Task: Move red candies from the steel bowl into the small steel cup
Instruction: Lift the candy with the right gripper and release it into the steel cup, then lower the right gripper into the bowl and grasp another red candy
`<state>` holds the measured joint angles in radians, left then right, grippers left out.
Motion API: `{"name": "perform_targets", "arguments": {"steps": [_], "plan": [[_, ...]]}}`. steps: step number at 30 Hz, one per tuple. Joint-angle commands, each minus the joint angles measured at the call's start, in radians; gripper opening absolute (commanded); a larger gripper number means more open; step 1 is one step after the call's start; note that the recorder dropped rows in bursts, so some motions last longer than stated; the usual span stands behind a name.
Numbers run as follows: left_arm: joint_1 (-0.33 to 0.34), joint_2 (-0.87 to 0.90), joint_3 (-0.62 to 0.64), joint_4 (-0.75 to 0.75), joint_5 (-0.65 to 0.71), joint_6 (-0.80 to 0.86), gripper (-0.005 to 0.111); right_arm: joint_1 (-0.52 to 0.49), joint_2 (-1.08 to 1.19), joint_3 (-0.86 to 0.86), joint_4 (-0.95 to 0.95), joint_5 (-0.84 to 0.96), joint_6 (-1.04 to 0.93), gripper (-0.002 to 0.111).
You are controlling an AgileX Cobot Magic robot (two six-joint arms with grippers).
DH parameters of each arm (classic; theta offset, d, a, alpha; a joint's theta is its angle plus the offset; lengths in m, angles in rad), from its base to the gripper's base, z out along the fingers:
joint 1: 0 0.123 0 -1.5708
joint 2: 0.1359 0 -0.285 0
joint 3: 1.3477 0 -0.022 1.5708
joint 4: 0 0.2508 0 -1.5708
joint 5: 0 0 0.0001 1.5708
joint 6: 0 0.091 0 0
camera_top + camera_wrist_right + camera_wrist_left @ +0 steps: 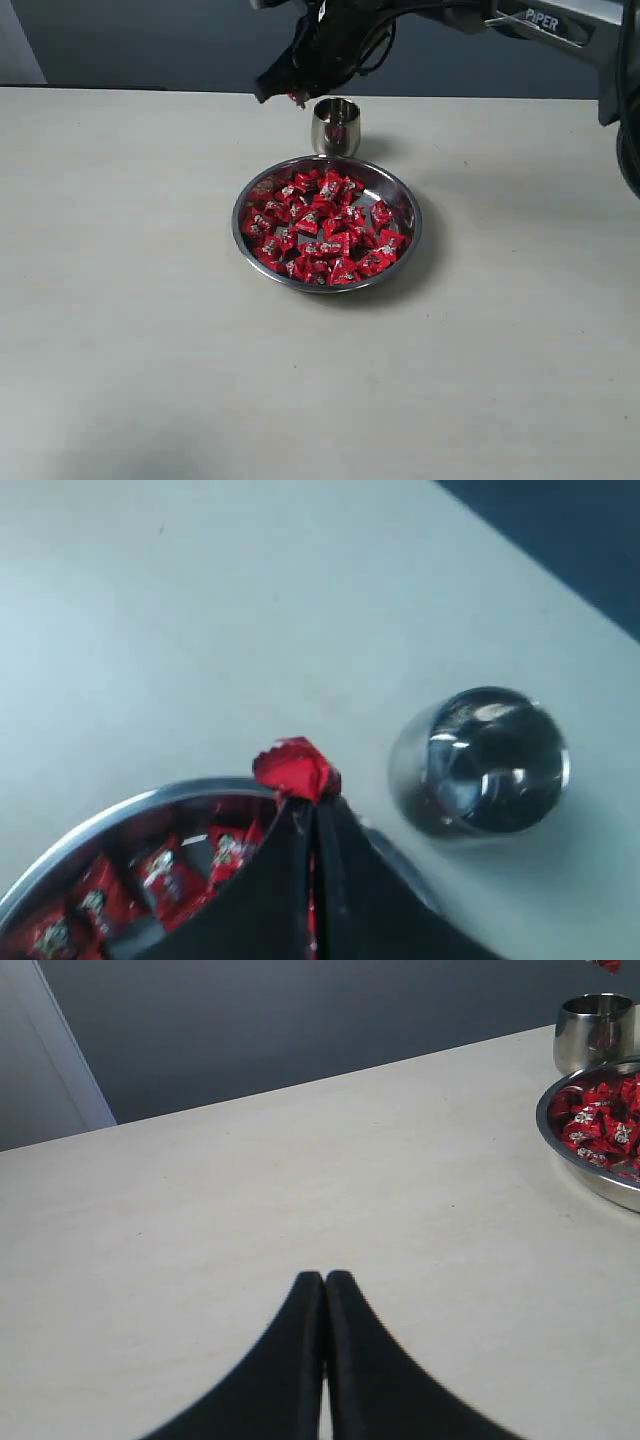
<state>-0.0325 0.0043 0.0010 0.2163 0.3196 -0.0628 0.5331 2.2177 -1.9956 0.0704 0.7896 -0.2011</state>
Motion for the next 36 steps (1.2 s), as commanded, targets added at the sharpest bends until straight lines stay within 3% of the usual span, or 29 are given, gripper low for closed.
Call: {"name": "perform_targets", "arguments": {"steps": [1, 15, 23, 29, 36], "plan": [[0.0, -0.004, -0.001, 0.003, -0.007, -0.005, 0.0, -0.056, 0.006, -0.005, -0.017, -0.115, 0.062, -0.001], [0.0, -0.004, -0.001, 0.003, -0.007, -0.005, 0.0, -0.126, 0.073, -0.005, 0.009, -0.185, 0.071, -0.001], [0.0, -0.004, -0.001, 0.003, -0.007, -0.005, 0.0, -0.126, 0.081, -0.005, 0.018, -0.216, 0.071, 0.025], [0.0, -0.004, -0.001, 0.003, -0.007, -0.005, 0.0, -0.126, 0.081, -0.005, 0.018, -0.223, 0.071, 0.027], [0.0, -0.004, -0.001, 0.003, -0.007, -0.005, 0.0, -0.124, 0.043, -0.005, 0.083, -0.021, 0.06, 0.027]]}}
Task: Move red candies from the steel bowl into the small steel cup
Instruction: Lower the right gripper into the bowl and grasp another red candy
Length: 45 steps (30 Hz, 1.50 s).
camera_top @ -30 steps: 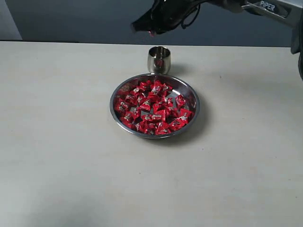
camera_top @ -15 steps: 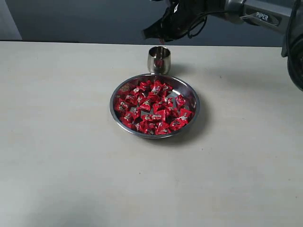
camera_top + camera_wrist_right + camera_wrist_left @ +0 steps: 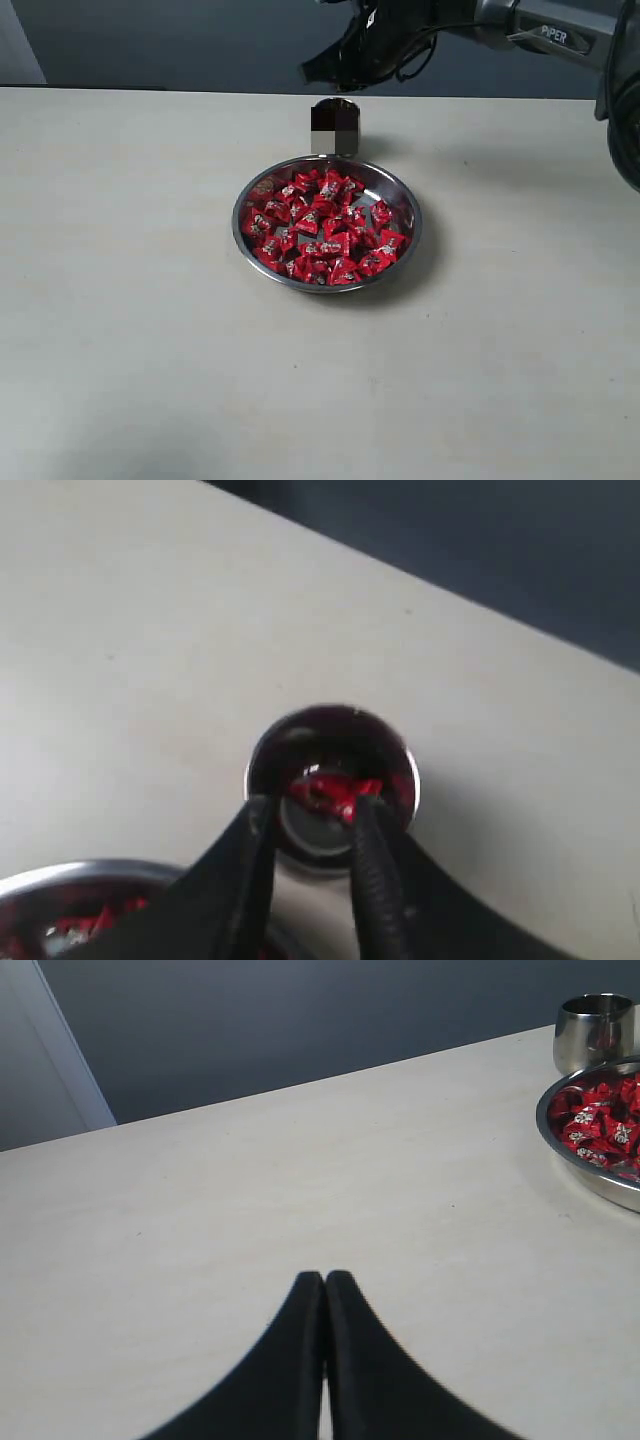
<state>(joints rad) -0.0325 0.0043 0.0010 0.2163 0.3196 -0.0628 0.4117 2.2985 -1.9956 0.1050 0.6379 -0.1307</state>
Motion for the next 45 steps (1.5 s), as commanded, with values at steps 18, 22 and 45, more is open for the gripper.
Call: {"name": "perform_targets", "arguments": {"steps": [18, 22, 45], "plan": [[0.0, -0.004, -0.001, 0.003, -0.007, -0.005, 0.0, -0.003, 0.081, -0.005, 0.279, 0.399, -0.268, 0.027], [0.0, -0.004, -0.001, 0.003, -0.007, -0.005, 0.0, -0.003, 0.101, -0.005, 0.286, 0.394, -0.292, 0.027], [0.0, -0.004, -0.001, 0.003, -0.007, -0.005, 0.0, -0.003, 0.14, -0.005, 0.26, 0.306, -0.304, 0.043]]}}
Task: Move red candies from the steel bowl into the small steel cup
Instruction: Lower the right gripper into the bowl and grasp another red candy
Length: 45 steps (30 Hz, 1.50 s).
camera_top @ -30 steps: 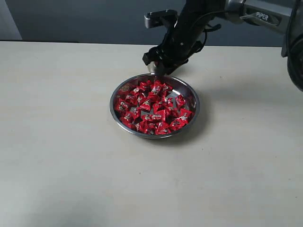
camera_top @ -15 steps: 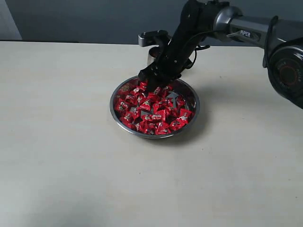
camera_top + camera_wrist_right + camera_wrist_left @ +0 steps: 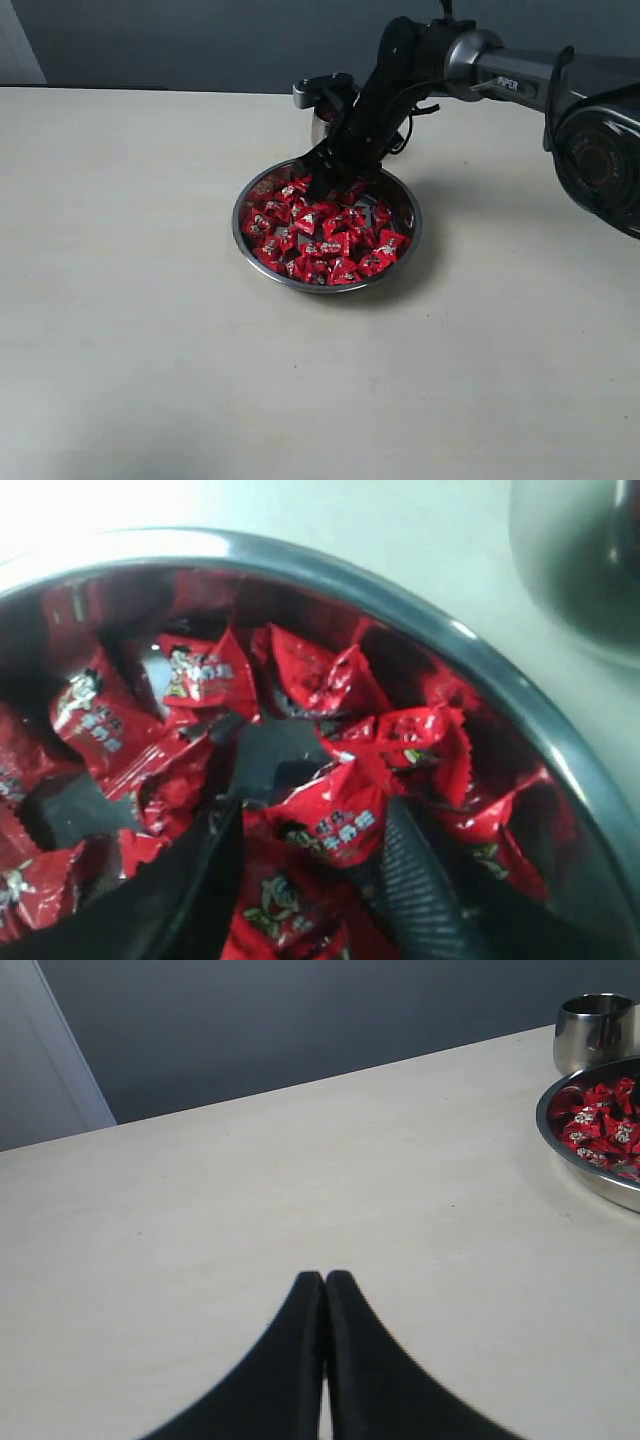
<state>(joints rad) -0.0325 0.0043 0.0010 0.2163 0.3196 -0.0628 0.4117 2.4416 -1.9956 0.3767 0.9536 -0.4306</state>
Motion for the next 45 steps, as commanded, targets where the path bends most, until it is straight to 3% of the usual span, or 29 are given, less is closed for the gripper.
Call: {"name": "perform_targets", "arguments": {"steps": [1, 9, 10, 13, 23, 25, 28, 29, 35, 42, 45], "plan": [[0.0, -0.004, -0.001, 0.003, -0.007, -0.005, 0.0, -0.003, -0.003, -0.005, -0.012, -0.007, -0.002, 0.043], [0.0, -0.004, -0.001, 0.003, -0.007, -0.005, 0.0, -0.003, -0.003, -0.005, -0.012, 0.006, -0.002, 0.037], [0.0, -0.004, -0.001, 0.003, -0.007, -0.005, 0.0, -0.003, -0.003, -0.005, -0.012, 0.015, -0.002, 0.031], [0.0, -0.004, -0.001, 0.003, -0.007, -0.005, 0.0, -0.003, -0.003, -0.005, -0.012, 0.034, 0.0, 0.0], [0.0, -0.004, -0.001, 0.003, -0.007, -0.005, 0.0, -0.003, -0.113, -0.005, -0.014, 0.142, -0.005, 0.001], [0.0, -0.004, -0.001, 0.003, -0.007, -0.005, 0.0, -0.003, -0.113, -0.005, -0.014, 0.208, -0.057, 0.012], [0.0, -0.004, -0.001, 0.003, -0.007, -0.005, 0.0, -0.003, -0.093, -0.005, -0.023, 0.24, -0.076, 0.05], [0.0, -0.004, -0.001, 0.003, -0.007, -0.005, 0.0, -0.003, -0.083, -0.005, -0.032, 0.224, -0.074, 0.054], [0.0, -0.004, -0.001, 0.003, -0.007, -0.005, 0.0, -0.003, -0.049, -0.005, -0.037, 0.174, -0.065, 0.034], [0.0, -0.004, -0.001, 0.003, -0.007, -0.005, 0.0, -0.003, -0.007, -0.005, -0.037, 0.149, -0.065, 0.041], [0.0, -0.004, -0.001, 0.003, -0.007, -0.005, 0.0, -0.003, -0.005, -0.005, -0.037, 0.141, -0.065, 0.034]]}}
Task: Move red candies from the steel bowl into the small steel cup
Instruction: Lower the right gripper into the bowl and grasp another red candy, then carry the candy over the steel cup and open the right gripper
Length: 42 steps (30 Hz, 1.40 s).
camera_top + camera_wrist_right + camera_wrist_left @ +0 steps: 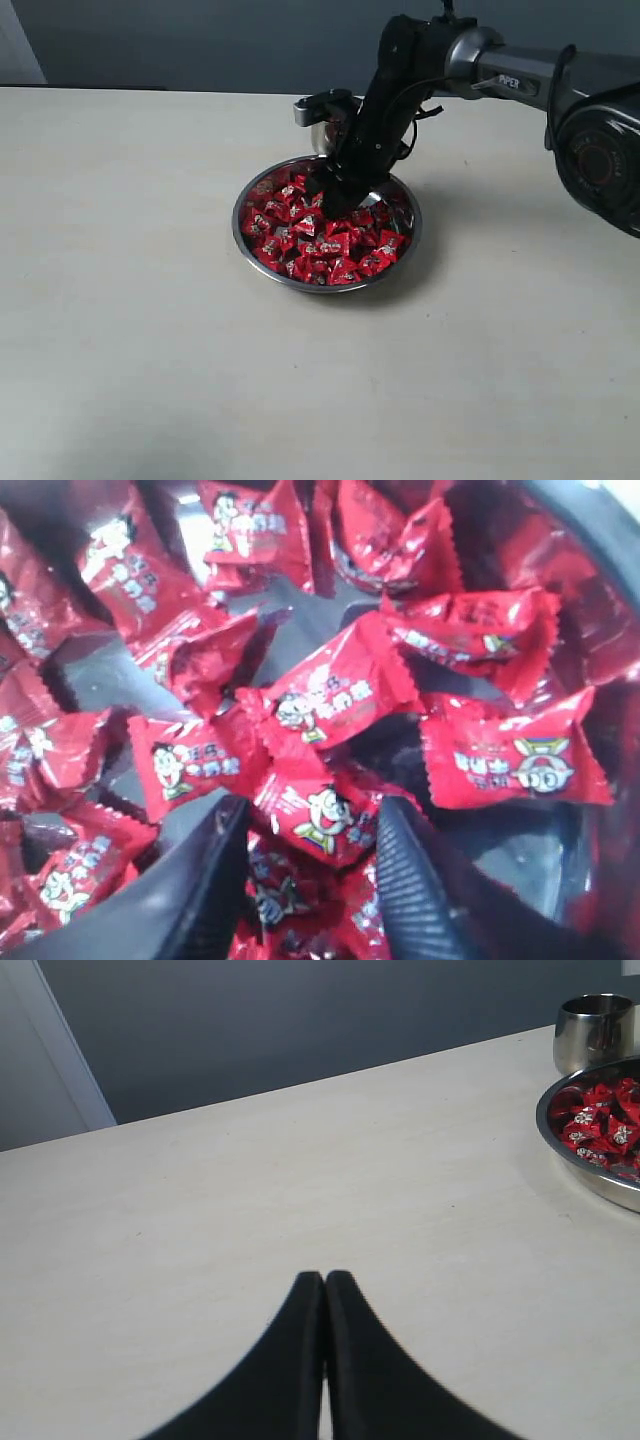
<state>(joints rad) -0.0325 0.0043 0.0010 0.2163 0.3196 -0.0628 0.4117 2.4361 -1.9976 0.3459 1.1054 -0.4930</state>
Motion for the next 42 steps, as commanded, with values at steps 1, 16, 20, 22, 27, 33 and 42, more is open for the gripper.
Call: {"name": "perform_targets", "arguments": {"steps": [1, 16, 20, 22, 27, 33, 42], "plan": [[0.0, -0.004, -0.001, 0.003, -0.007, -0.005, 0.0, -0.003, 0.001, -0.003, -0.006, -0.005, -0.003, 0.028], [0.0, -0.004, -0.001, 0.003, -0.007, -0.005, 0.0, -0.003, -0.17, -0.003, 0.018, -0.244, -0.003, -0.001], [0.0, -0.004, -0.001, 0.003, -0.007, -0.005, 0.0, -0.003, -0.174, -0.003, 0.048, -0.248, -0.003, -0.001], [0.0, -0.004, -0.001, 0.003, -0.007, -0.005, 0.0, -0.003, -0.174, -0.003, 0.048, -0.245, -0.003, -0.001], [0.0, -0.004, -0.001, 0.003, -0.007, -0.005, 0.0, -0.005, -0.174, -0.003, 0.048, -0.372, -0.003, -0.001], [0.0, -0.004, -0.001, 0.003, -0.007, -0.005, 0.0, -0.005, -0.174, -0.003, 0.007, -0.565, 0.023, -0.001], [0.0, -0.004, -0.001, 0.003, -0.007, -0.005, 0.0, -0.005, -0.115, -0.003, -0.148, -0.562, 0.138, -0.001]]}}
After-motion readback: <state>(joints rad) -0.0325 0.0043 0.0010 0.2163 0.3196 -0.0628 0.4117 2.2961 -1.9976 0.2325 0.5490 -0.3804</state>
